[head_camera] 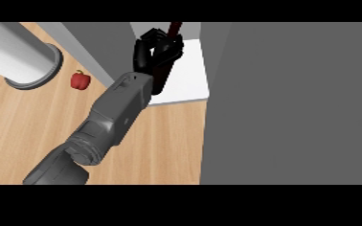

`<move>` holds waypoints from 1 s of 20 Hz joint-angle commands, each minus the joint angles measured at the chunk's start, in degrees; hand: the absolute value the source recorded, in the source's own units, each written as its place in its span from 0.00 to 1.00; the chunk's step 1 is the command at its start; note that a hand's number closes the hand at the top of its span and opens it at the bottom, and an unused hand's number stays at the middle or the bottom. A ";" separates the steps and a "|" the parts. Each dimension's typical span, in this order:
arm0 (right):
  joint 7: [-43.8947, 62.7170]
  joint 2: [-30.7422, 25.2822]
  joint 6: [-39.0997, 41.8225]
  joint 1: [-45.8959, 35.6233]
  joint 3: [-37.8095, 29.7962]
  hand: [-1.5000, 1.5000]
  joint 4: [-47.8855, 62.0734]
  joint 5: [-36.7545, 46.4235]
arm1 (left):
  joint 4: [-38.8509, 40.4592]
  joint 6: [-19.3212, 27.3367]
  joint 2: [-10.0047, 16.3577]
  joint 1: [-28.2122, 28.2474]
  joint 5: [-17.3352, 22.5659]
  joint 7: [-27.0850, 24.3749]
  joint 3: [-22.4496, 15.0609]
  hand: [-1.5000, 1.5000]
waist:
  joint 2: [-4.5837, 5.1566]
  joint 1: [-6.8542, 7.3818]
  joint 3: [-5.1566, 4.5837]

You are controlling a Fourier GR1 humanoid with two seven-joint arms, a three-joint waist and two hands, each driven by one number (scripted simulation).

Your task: Pick up the wine, place it into the cabinet and close the cabinet

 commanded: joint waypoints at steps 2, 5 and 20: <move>0.06 0.15 0.10 0.46 0.21 0.00 -1.12 -0.34 | 1.49 0.01 0.75 -0.78 0.12 -1.04 0.81 1.00 | 0.14 -0.26 -0.03; 0.15 0.71 -0.82 -0.64 1.07 0.00 -0.43 1.52 | 2.60 2.50 1.00 -1.71 -0.69 -0.01 0.29 1.00 | 0.10 0.37 -0.03; -0.48 -0.51 1.47 1.41 -0.57 0.00 -1.43 -1.14 | 2.65 6.97 3.58 -0.20 -3.88 4.35 -2.00 0.00 | 0.71 -1.19 -0.01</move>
